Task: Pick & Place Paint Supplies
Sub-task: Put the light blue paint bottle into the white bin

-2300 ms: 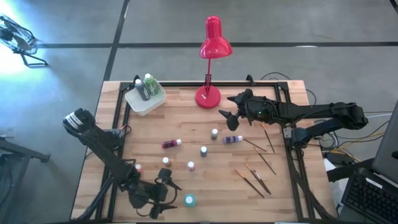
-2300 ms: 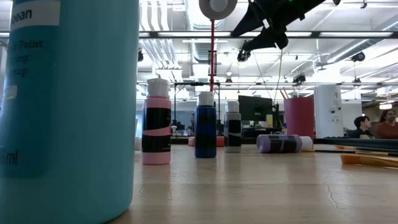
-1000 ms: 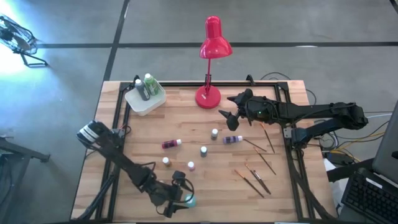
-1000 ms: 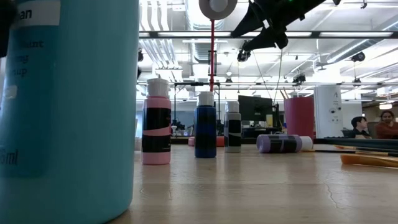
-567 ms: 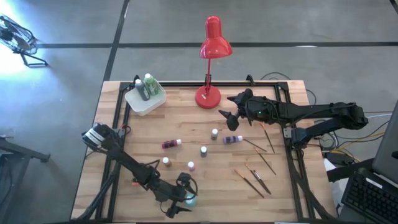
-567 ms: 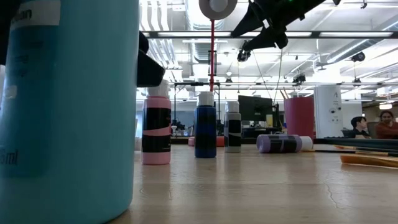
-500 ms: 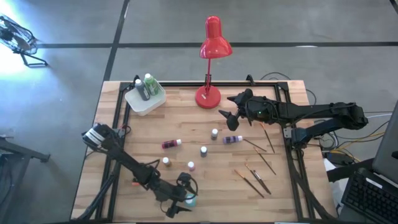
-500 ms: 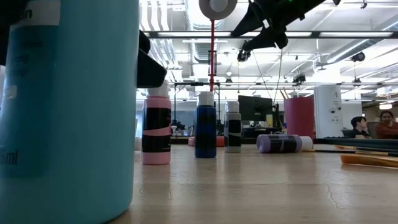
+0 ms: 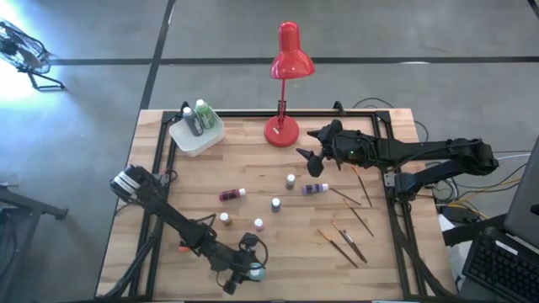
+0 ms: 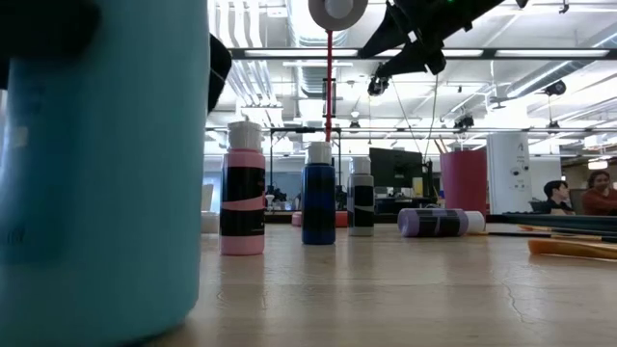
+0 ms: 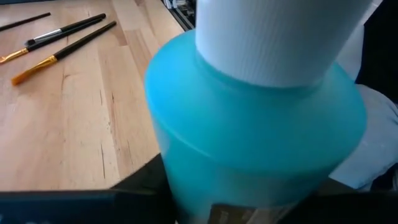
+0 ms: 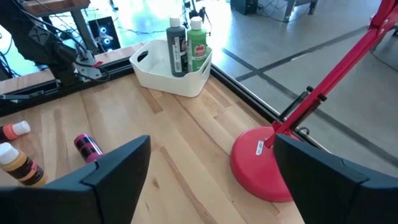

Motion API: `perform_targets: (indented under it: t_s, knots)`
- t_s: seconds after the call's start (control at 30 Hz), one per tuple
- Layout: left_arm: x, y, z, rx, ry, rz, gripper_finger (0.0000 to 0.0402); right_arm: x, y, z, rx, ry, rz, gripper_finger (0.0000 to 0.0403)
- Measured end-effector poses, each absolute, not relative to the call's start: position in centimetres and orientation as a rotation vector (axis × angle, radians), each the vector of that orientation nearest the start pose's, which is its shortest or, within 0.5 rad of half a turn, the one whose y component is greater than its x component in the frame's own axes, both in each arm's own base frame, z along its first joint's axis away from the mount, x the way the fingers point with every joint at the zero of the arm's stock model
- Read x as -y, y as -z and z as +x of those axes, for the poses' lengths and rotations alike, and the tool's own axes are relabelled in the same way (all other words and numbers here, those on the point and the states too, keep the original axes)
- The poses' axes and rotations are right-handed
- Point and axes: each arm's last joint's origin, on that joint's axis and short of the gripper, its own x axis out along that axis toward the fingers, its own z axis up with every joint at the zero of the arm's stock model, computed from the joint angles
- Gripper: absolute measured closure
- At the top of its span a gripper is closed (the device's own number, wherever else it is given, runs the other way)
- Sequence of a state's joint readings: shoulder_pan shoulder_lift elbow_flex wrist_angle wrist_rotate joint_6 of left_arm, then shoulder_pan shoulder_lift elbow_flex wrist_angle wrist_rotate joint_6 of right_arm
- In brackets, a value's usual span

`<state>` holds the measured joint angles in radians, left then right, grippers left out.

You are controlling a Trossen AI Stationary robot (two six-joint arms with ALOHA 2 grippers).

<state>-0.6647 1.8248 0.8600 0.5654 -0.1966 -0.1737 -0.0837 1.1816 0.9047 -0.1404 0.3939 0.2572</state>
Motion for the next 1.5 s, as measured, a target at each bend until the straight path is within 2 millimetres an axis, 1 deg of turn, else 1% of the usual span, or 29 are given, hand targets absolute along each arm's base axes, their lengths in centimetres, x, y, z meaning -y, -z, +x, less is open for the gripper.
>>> perform_targets:
  t_s: [0.1,0.2,0.33,0.43,0.53,0.67,0.77,0.87,0.93,1.03,1.17,1.2,1.33,1.37,1.5]
  knots:
    - [21.8,-16.2,28.7,-0.415,0.428,0.01,0.0233,3.3,-30.0,25.6,-0.353,0.519,0.179,0.0079]
    - [21.3,-17.8,28.2,-0.419,0.421,0.006,0.0233,3.2,-30.0,25.7,-0.354,0.511,0.184,0.0086]
    - [20.3,-21.4,27.1,-0.359,0.392,-0.015,0.0233,2.9,-30.0,25.8,-0.359,0.421,0.244,0.0096]
    - [19.2,-24.4,26.0,-0.296,0.325,-0.025,0.0233,2.0,-30.1,25.9,-0.357,0.335,0.276,0.0101]
    - [17.8,-27.1,24.7,-0.22,0.212,-0.02,0.0233,0.6,-30.3,26.1,-0.337,0.268,0.271,0.01]
    - [15.5,-30.4,23.0,-0.104,-0.013,0.018,0.0233,-1.7,-31.1,26.4,-0.261,0.165,0.227,0.0091]
    - [13.7,-32.3,22.0,-0.045,-0.165,0.035,0.0233,-3.0,-31.8,26.4,-0.195,0.102,0.199,0.0083]
    - [12.0,-33.8,21.5,0.005,-0.21,0.033,0.0233,-3.7,-32.2,26.4,-0.151,0.07,0.188,0.0074]
    - [11.0,-34.5,21.2,0.026,-0.239,0.031,0.0233,-3.9,-32.4,26.4,-0.132,0.061,0.188,0.0067]
    - [9.5,-35.1,21.2,0.048,-0.268,0.016,0.0233,-4.0,-32.1,27.0,-0.125,0.052,0.19,0.0057]
    - [8.2,-35.2,21.8,0.057,-0.243,-0.014,0.0233,-4.3,-31.4,28.8,-0.173,0.05,0.175,0.0048]
    - [8.0,-35.1,21.9,0.056,-0.233,-0.026,0.0233,-4.4,-31.3,29.4,-0.185,0.05,0.166,0.0047]
    - [7.4,-35.1,22.2,0.026,-0.217,-0.082,0.0233,-4.9,-32.4,31.2,-0.224,0.043,0.105,0.0044]
    - [7.4,-35.2,22.2,0.018,-0.218,-0.095,0.0233,-5.0,-32.8,31.6,-0.224,0.04,0.096,0.0044]
    - [7.4,-35.7,22.1,-0.009,-0.218,-0.124,0.0233,-5.4,-33.4,33.3,-0.295,0.046,0.051,0.0051]
